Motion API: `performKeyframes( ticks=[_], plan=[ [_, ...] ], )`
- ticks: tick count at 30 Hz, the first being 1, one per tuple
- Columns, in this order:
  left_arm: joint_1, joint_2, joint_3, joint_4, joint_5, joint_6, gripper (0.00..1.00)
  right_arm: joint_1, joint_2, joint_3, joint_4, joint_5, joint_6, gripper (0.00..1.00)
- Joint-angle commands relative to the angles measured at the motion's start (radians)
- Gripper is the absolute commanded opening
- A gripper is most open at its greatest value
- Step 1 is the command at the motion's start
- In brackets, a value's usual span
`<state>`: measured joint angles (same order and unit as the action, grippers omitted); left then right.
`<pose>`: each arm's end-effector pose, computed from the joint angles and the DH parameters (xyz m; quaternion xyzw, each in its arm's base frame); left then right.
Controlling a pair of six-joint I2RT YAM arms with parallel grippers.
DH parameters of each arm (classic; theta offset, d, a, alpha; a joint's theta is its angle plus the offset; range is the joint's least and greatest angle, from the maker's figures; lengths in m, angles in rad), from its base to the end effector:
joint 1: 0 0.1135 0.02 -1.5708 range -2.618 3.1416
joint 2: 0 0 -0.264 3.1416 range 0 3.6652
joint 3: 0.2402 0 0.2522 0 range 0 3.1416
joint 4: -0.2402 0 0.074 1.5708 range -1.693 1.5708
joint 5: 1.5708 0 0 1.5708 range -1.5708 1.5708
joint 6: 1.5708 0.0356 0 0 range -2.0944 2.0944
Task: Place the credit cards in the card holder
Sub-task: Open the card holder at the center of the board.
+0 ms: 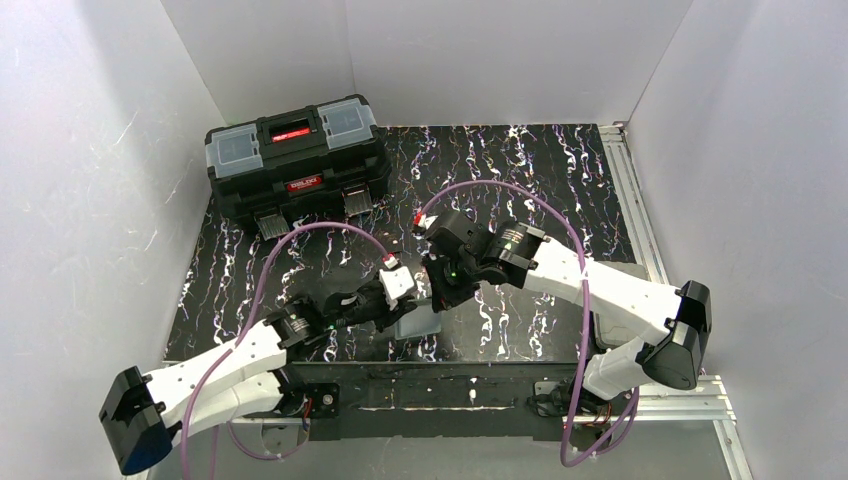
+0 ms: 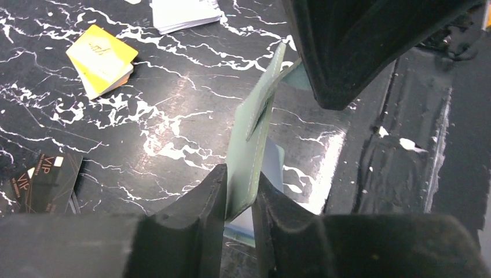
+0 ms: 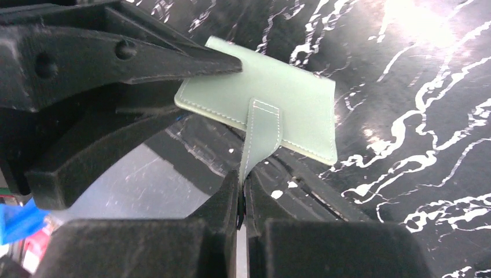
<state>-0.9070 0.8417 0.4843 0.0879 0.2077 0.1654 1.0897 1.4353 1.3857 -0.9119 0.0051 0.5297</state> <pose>0.1171 -0.1617 0.2519 0.4583 0.6483 -0.2952 0.5316 0.1365 0.2612 0.3330 -0.2629 0.9170 0.2155 0.2086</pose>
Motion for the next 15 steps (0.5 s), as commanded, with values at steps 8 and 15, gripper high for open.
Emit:
performKeyframes(
  ticks=[8,15],
  plan=[
    [0.089,-0.017,0.093,-0.237,0.365,0.091,0.08,-0.003,0.02,0.019,0.039,-0.438,-0.142,0.01],
    [0.129,0.157,0.117,-0.253,0.424,0.2,0.1,-0.081,0.094,-0.074,0.137,-0.58,-0.145,0.01]
  ],
)
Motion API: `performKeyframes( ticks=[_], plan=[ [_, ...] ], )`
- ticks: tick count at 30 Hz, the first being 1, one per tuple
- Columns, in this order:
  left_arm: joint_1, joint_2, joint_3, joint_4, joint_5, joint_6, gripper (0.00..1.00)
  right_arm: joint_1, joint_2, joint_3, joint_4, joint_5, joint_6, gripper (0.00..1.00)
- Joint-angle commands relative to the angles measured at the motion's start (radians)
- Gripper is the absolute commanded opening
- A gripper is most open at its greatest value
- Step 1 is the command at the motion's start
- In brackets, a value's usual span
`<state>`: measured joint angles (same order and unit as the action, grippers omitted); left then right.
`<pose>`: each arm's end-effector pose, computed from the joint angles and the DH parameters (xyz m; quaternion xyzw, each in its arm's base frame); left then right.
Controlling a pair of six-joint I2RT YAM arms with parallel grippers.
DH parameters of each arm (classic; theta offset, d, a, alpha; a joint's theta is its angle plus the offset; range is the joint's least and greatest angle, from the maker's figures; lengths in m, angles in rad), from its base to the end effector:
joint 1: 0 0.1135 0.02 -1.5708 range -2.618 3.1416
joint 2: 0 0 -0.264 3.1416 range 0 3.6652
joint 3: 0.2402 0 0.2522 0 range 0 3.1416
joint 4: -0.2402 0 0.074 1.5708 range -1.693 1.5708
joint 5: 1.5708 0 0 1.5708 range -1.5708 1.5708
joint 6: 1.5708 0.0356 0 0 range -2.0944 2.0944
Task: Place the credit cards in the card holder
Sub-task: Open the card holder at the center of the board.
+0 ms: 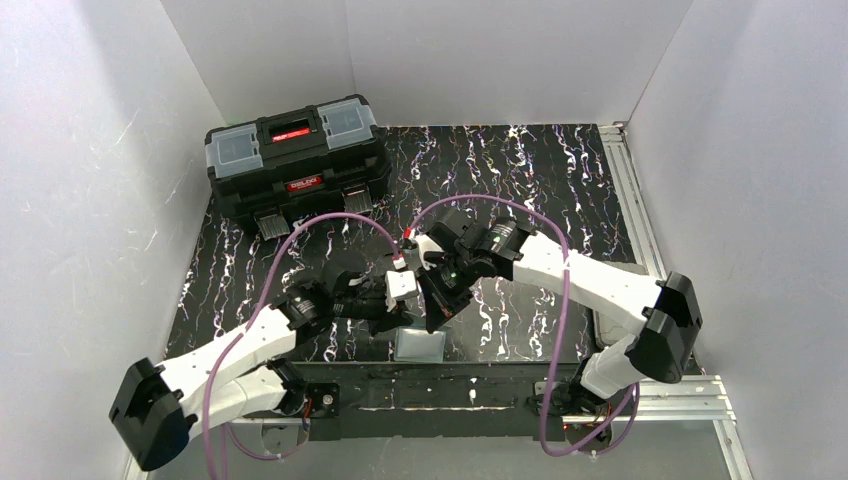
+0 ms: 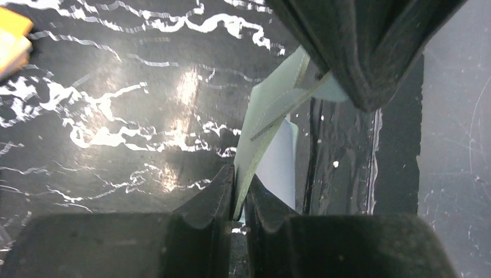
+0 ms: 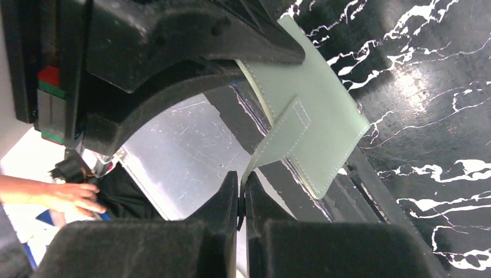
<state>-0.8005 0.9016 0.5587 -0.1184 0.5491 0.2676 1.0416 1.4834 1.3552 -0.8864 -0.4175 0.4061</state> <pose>0.1263 -0.1569 0.2483 0.5394 0.6316 -0.3558 0.4284 0.1409 0.2696 0.3142 -0.3479 0.8758 0.3272 0.0693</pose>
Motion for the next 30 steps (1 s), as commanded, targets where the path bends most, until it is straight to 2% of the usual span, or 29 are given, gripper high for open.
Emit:
performKeyframes(
  ticks=[1,3,7,9,10,15,20,23,30],
  plan=[
    [0.032,0.129,0.05,-0.049,0.094,0.111,0.11,-0.048,0.056,-0.059,0.124,-0.176,-0.017,0.01],
    [0.048,0.191,0.065,-0.059,0.108,0.143,0.13,-0.073,0.084,-0.088,0.142,-0.191,-0.015,0.01],
    [0.069,0.267,0.068,-0.016,0.065,0.162,0.43,-0.103,0.116,-0.156,0.188,-0.206,-0.022,0.01],
    [0.072,0.268,0.053,0.032,0.002,0.155,0.82,-0.117,0.129,-0.191,0.214,-0.212,-0.023,0.01],
    [0.074,0.263,0.045,0.056,-0.021,0.151,0.95,-0.126,0.137,-0.203,0.234,-0.215,-0.022,0.01],
    [0.085,0.186,0.026,0.138,-0.054,0.159,0.98,-0.176,0.174,-0.252,0.303,-0.242,-0.005,0.01],
    [0.083,0.045,-0.027,0.093,0.09,0.233,0.98,-0.23,0.175,-0.311,0.358,-0.237,0.013,0.01],
    [0.071,-0.016,-0.068,0.025,0.192,0.349,0.98,-0.253,0.17,-0.347,0.377,-0.222,0.021,0.01],
    [0.032,-0.075,-0.167,-0.022,0.207,0.631,0.98,-0.256,0.166,-0.424,0.397,-0.172,0.037,0.01]
  ],
)
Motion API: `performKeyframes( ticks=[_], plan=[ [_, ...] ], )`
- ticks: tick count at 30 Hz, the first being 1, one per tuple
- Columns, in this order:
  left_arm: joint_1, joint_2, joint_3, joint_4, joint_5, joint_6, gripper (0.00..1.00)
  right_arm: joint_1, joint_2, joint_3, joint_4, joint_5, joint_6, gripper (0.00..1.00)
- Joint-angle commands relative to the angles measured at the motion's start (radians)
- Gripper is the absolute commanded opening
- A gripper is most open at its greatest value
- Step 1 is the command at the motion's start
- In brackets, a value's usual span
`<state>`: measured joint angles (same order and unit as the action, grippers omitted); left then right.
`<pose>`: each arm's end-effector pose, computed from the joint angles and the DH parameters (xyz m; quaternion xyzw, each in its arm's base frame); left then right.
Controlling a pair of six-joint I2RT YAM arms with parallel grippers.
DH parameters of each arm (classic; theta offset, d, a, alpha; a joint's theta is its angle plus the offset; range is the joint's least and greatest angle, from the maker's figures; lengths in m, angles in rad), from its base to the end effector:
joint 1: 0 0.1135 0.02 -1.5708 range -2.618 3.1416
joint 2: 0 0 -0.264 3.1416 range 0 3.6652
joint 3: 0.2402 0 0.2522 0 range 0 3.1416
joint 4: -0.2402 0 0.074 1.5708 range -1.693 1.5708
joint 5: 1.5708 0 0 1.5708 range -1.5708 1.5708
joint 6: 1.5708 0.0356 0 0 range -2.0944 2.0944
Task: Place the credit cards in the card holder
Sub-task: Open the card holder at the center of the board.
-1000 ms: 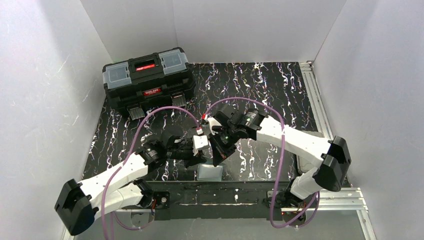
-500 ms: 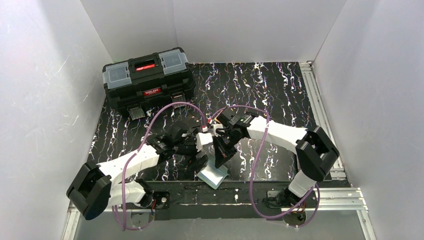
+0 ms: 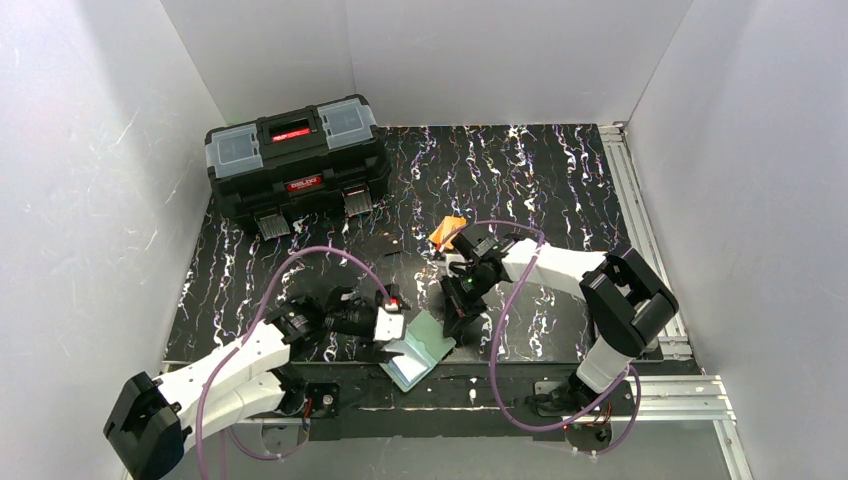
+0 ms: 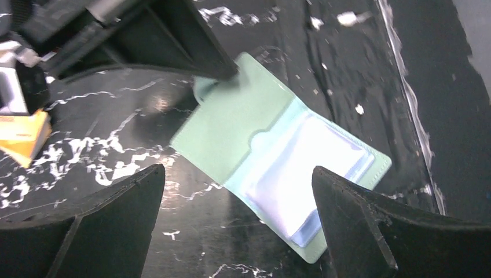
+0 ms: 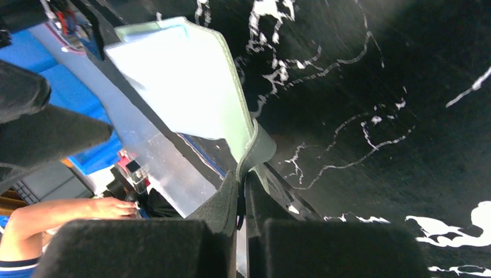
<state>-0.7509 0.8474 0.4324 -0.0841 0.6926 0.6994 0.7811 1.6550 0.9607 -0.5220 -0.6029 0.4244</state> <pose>0.1180 -0.1412 0.2190 0.6661 0.4904 -0.3041 0.4726 0.2022 0.2289 0.1690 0.2183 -0.9158 -0.3362 0.0270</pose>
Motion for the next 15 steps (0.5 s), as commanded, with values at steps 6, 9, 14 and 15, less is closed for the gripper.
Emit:
performKeyframes(
  ticks=[6,9,14,15],
  plan=[
    [-0.018,-0.057,-0.074,-0.101,0.05,0.325,0.98,0.004,-0.025,-0.086,0.055,0.038,0.044,0.01],
    [-0.02,-0.083,-0.1,-0.082,0.055,0.353,0.98,0.004,-0.039,-0.122,0.082,0.038,0.061,0.01],
    [-0.043,-0.055,-0.13,-0.018,0.014,0.376,0.98,0.006,-0.065,-0.154,0.106,0.046,0.081,0.01],
    [-0.046,-0.048,-0.135,-0.012,0.008,0.383,0.98,0.006,-0.069,-0.159,0.109,0.048,0.085,0.01]
  ],
)
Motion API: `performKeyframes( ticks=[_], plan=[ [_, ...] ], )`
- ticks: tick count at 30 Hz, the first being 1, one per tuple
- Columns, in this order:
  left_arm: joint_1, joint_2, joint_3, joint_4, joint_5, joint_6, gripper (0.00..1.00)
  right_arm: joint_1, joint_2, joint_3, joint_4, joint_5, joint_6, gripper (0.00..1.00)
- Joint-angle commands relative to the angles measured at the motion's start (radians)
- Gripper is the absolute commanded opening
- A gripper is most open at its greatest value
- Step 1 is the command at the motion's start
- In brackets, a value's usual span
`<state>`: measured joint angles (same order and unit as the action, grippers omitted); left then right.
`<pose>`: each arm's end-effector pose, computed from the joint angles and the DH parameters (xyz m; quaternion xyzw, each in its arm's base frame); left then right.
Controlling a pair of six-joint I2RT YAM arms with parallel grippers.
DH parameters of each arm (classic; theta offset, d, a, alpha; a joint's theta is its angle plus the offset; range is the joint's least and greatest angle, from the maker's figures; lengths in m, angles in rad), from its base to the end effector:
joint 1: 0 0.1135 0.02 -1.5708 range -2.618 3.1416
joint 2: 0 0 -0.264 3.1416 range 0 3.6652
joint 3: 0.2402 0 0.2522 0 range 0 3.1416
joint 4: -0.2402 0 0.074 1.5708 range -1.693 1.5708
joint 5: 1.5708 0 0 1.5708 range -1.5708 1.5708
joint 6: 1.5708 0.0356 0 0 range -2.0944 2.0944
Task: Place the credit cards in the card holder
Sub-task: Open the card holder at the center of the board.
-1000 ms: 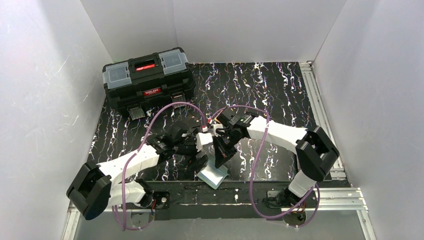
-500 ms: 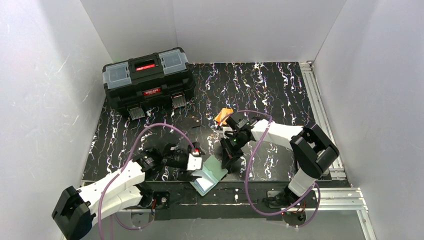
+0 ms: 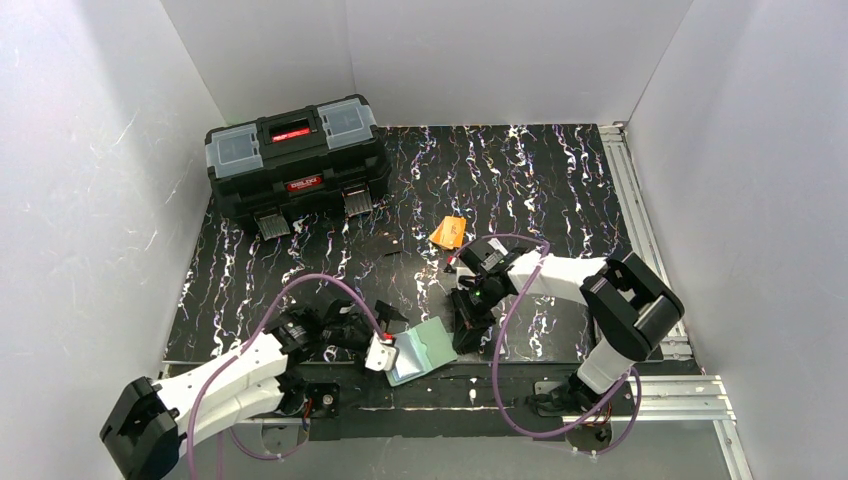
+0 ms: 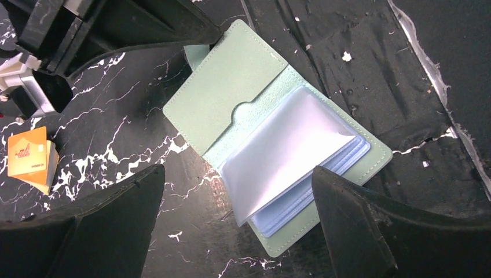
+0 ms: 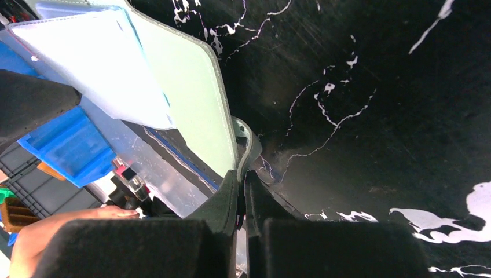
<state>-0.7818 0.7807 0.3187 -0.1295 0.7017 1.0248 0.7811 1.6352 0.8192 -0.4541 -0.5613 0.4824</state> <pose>0.0991 -0.1308 0.1874 0.7509 0.3860 -0.2475 0.4752 0.1851 0.2101 0.1402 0.1824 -0.9333 -0.3060 0.0456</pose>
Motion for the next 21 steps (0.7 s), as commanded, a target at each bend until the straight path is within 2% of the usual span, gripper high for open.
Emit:
performKeyframes(
  ticks=[1,7,12,21],
  plan=[
    [-0.019,0.027,-0.026,0.046,-0.012,0.06,0.98,0.008,-0.055,-0.024,0.045,0.008,0.031,0.02],
    [-0.037,0.066,-0.069,0.18,-0.102,0.064,0.97,0.02,-0.068,-0.063,0.087,0.015,0.061,0.03],
    [-0.075,0.119,-0.057,0.326,-0.173,-0.022,0.96,0.042,-0.073,-0.073,0.119,0.024,0.088,0.07],
    [-0.152,0.254,-0.002,0.448,-0.218,-0.127,0.96,0.051,-0.108,-0.072,0.121,0.049,0.101,0.12]
  ],
)
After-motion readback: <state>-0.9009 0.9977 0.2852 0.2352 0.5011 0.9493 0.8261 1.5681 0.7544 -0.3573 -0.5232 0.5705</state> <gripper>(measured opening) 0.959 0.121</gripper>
